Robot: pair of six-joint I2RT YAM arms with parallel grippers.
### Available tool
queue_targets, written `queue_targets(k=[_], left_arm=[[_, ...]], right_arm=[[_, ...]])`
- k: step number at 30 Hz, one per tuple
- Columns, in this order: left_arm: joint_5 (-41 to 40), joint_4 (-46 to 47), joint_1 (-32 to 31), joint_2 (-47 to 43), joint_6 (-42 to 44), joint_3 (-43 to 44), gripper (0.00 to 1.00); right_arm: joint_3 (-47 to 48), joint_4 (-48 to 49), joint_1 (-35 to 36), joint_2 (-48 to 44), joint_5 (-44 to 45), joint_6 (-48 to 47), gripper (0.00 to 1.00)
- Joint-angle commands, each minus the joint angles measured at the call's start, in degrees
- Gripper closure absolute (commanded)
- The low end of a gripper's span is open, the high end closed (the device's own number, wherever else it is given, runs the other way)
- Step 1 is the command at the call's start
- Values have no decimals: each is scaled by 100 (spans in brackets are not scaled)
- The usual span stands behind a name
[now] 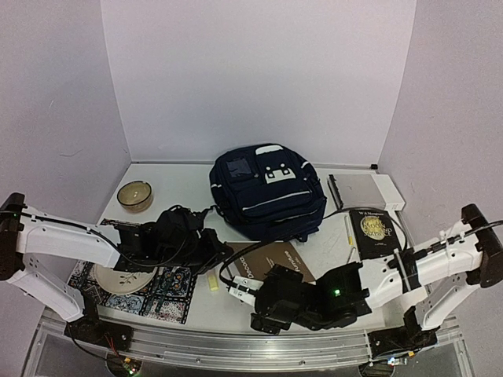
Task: Pack the student bag
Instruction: Pick up the book from the corner of the board.
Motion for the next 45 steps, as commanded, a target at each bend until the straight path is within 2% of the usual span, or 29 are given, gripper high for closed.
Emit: queue_targets(k=[1, 4, 8, 13, 15, 18, 23, 28, 32, 37, 41, 45], left_arm=[[-176, 187, 1, -155, 140, 393, 100], [-162, 168, 0, -152, 136, 422, 100], [-77, 151, 1, -114, 45, 430, 100], [-15, 110, 1, -94, 29, 454, 100], [-84, 43, 3, -177, 19, 432, 98], [-256, -153, 1, -345, 29, 426, 88], [-492, -620, 5, -689, 36, 438, 59], [-641, -1369, 4, -1171, -14, 487, 42], [-624, -1767, 6, -1445, -155, 363, 32], [-385, -1815, 12, -1404, -535, 113, 19], [-239, -1731, 10, -1128, -474, 282, 15], [-68, -1397, 18, -875, -616, 300, 12]], right_arm=[[-17, 456, 25, 350, 1436, -507, 2], [69, 609, 22, 612, 1885, -574, 2], [73, 823, 22, 1012, 2033, -807, 6], [38, 925, 77, 1113, 2087, -841, 25], [5, 961, 92, 945, 2033, -813, 36], [-75, 1043, 95, 659, 1951, -807, 47], [-139, 1102, 95, 410, 1894, -903, 49], [-106, 1105, 92, 387, 1881, -939, 52], [-53, 1114, 96, 421, 1890, -981, 57], [-24, 1138, 101, 423, 1864, -1045, 66], [9, 1149, 107, 364, 1818, -1133, 72], [73, 1154, 135, 324, 1828, -1263, 73]])
